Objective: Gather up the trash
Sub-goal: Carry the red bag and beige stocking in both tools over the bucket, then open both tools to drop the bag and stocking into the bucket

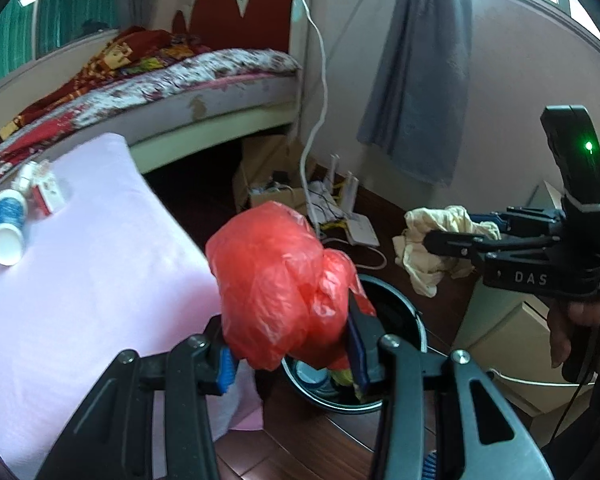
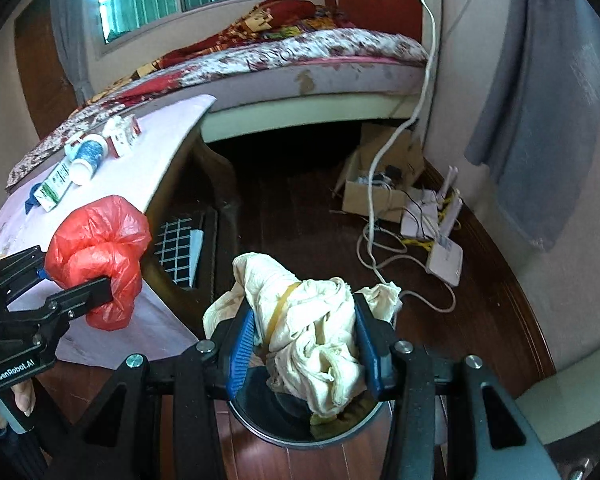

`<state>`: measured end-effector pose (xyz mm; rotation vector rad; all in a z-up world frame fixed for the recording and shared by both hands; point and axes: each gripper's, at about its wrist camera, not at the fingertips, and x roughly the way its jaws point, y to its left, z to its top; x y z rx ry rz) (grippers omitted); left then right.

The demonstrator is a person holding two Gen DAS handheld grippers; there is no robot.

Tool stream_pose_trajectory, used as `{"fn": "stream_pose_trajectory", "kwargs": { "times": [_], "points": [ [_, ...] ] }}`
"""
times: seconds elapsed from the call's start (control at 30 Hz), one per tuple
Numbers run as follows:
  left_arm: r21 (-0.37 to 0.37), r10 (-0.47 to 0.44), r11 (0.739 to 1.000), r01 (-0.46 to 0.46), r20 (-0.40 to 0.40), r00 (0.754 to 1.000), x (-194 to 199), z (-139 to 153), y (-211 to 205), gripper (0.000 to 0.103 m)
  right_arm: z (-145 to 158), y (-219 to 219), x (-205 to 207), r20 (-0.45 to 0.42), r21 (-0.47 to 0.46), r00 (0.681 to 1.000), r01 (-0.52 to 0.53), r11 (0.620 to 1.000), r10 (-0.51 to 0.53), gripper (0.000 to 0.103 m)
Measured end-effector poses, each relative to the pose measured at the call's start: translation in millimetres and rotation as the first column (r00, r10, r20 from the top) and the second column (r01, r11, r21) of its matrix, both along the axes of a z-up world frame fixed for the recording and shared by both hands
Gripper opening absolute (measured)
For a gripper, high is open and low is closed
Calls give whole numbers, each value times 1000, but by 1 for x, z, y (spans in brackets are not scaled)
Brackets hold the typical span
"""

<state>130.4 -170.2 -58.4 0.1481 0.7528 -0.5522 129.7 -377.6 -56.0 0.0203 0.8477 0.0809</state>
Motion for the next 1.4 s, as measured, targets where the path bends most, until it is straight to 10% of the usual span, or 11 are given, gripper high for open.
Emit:
{"fn": "stream_pose_trajectory", "kwargs": {
  "times": [0.7, 0.77, 0.83, 1.4],
  "points": [
    [21, -87, 996, 92, -179, 980, 12, -58, -49, 47, -68, -22, 5, -165, 17, 986, -22, 1000, 25, 51],
    [19, -91, 995, 96, -190, 978, 13, -63, -50, 53, -75, -20, 10, -188, 25, 982, -34, 999, 38, 69],
    [27, -67, 997, 74, -207, 976, 16, -70, -50, 83, -83, -21, 15, -209, -30, 978, 3, 1000, -9, 100],
    [55, 20, 998, -12, -153, 988, 10, -60, -31, 92, -68, -35, 19, -187, -25, 978, 86, 996, -89, 102]
  ]
}}
